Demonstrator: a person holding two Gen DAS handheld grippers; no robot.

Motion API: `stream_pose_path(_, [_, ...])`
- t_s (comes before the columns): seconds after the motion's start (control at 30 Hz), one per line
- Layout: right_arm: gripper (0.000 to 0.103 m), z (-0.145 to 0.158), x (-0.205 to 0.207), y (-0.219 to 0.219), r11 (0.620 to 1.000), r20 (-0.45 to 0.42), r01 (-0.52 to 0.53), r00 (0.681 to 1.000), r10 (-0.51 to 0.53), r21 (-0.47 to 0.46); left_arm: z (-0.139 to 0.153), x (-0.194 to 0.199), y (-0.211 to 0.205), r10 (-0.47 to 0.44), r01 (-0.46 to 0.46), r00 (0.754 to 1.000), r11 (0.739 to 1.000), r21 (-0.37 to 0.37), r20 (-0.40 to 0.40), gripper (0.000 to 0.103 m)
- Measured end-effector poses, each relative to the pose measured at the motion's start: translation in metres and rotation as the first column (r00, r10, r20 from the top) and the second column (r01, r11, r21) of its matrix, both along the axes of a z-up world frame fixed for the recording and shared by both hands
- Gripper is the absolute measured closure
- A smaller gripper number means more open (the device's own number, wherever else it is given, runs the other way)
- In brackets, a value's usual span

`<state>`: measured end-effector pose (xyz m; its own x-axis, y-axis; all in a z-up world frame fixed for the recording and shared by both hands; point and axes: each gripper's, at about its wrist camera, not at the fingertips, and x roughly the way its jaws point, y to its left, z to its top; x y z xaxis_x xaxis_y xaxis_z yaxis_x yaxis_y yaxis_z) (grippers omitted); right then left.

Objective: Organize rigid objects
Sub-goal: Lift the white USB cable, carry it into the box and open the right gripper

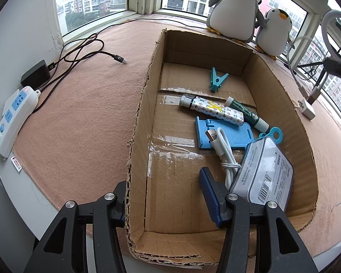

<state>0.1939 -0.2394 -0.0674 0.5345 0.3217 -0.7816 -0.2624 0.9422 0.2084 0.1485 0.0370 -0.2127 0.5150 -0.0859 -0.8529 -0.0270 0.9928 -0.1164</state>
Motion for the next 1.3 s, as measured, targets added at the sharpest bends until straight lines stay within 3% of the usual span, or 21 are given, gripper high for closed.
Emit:
stream_pose_path(0.5, [0.1, -0.024, -0.006, 0.078, 0.98, -0.084, -0.17, 0.98, 0.179, 0.107, 0.0, 0.0, 0.0, 0.0, 0.0, 1.0, 1.0, -0.001, 0.001, 0.048])
stream_pose_path(1.03, [0.099, -0.049, 0.012, 0.098, 0.973, -0.162, -0.183, 0.965, 0.205, 0.142, 0.0, 0.0, 0.0, -0.001, 0.001, 1.0, 1.0, 0.0, 0.0, 0.048])
stream_pose_path(1.07, [0.096, -0.051, 0.013, 0.098, 0.973, -0.166, -0.182, 0.965, 0.205, 0.142, 0.0, 0.0, 0.0, -0.001, 0.001, 1.0, 1.0, 0.0, 0.0, 0.048])
stream_pose_path(1.2, [0.056, -0.049, 0.012, 0.092, 0.978, -0.147, -0.164, 0.972, 0.182, 0.129, 0.0, 0.0, 0.0, 0.0, 0.0, 1.0, 1.0, 0.0, 0.001, 0.048])
stream_pose_path(1.3, [0.056, -0.046, 0.012, 0.089, 0.979, -0.136, -0.162, 0.975, 0.178, 0.122, 0.0, 0.0, 0.0, 0.0, 0.0, 1.0, 1.0, 0.0, 0.001, 0.048])
